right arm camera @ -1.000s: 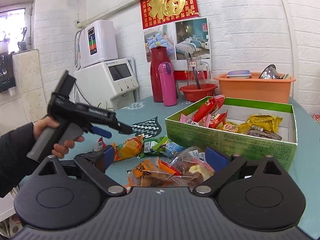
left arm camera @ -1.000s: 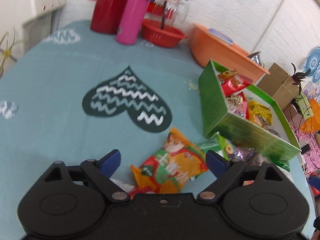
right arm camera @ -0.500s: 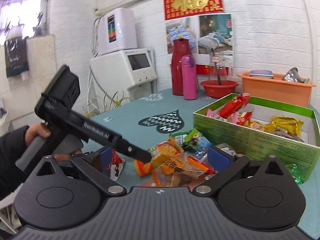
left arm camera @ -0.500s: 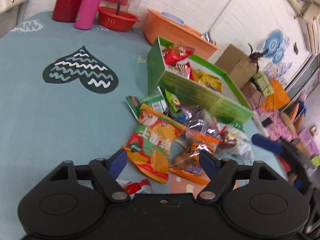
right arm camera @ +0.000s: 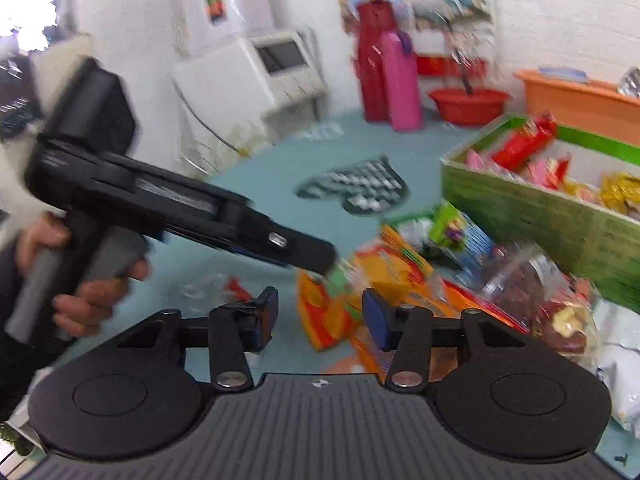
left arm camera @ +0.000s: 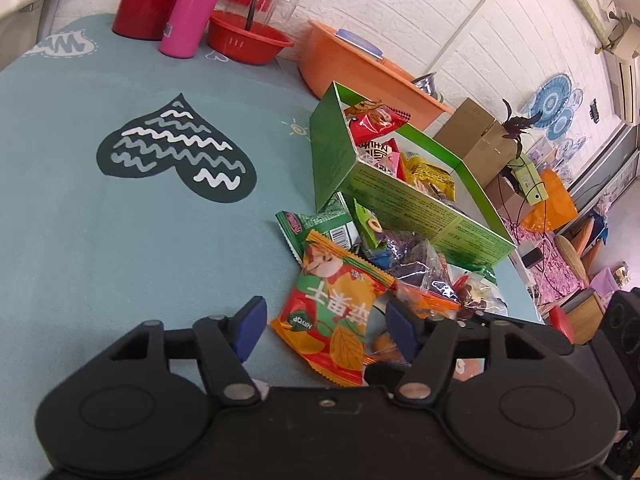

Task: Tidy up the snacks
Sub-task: 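Grasp the orange-and-green snack bag with the left gripper and lift it, then lower the orange-and-green bag into the green box and open the left gripper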

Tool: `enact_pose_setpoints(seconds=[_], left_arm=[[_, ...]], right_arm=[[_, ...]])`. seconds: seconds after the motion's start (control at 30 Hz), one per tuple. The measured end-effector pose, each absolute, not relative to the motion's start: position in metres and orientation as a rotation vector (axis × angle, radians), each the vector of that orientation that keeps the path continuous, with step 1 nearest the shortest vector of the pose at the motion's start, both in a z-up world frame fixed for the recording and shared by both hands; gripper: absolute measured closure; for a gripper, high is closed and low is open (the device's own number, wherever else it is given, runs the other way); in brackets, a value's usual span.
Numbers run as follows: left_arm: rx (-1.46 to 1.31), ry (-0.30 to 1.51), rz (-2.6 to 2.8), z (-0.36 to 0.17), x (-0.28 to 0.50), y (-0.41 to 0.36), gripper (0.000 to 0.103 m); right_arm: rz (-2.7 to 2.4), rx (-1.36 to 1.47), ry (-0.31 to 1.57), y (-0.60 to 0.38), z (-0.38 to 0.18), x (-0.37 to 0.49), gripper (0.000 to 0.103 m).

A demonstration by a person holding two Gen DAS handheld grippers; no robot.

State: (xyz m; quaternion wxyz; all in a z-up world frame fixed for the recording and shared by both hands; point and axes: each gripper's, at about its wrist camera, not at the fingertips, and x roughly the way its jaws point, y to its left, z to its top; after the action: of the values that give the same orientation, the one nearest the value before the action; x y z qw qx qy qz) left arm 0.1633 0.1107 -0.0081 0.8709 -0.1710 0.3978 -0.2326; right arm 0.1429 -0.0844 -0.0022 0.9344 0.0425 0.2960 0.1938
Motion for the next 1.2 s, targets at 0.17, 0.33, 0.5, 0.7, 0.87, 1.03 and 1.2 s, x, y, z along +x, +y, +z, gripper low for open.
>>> enact_pose_setpoints(seconds=[0.17,0.33,0.5,0.7,0.87,1.03,1.2], left_arm=[[-0.358,0.861,-0.508,-0.016,0.177,0.107,0.017],[-0.362,0.876,-0.523,-0.02,0.185,0.108,0.021],[-0.358,0.881,-0.512,-0.022,0.186,0.113,0.022],[-0.39,0.872,-0.492,-0.024,0.18,0.126,0.03],[-0.381,0.857,-0.43,-0.024,0.18,0.128,0.066],[-0.375,0.826,-0.415,-0.015,0.17,0.124,0.086],[-0.36,0.771,-0.428,0.006,0.156,0.115,0.087]], right_arm=[[0.377,0.092,0.639,-0.084,-0.003,0.152,0.03],[0.323,0.019,0.661,-0.068,-0.005,0.168,0.023],[0.303,-0.074,0.668,-0.049,-0.009,0.183,0.005],[0.325,-0.101,0.634,-0.038,-0.015,0.193,0.0],[0.364,-0.04,0.643,-0.041,-0.019,0.206,0.003],[0.379,0.009,0.614,-0.046,-0.015,0.19,0.037],[0.371,0.03,0.548,-0.052,-0.003,0.174,0.042]])
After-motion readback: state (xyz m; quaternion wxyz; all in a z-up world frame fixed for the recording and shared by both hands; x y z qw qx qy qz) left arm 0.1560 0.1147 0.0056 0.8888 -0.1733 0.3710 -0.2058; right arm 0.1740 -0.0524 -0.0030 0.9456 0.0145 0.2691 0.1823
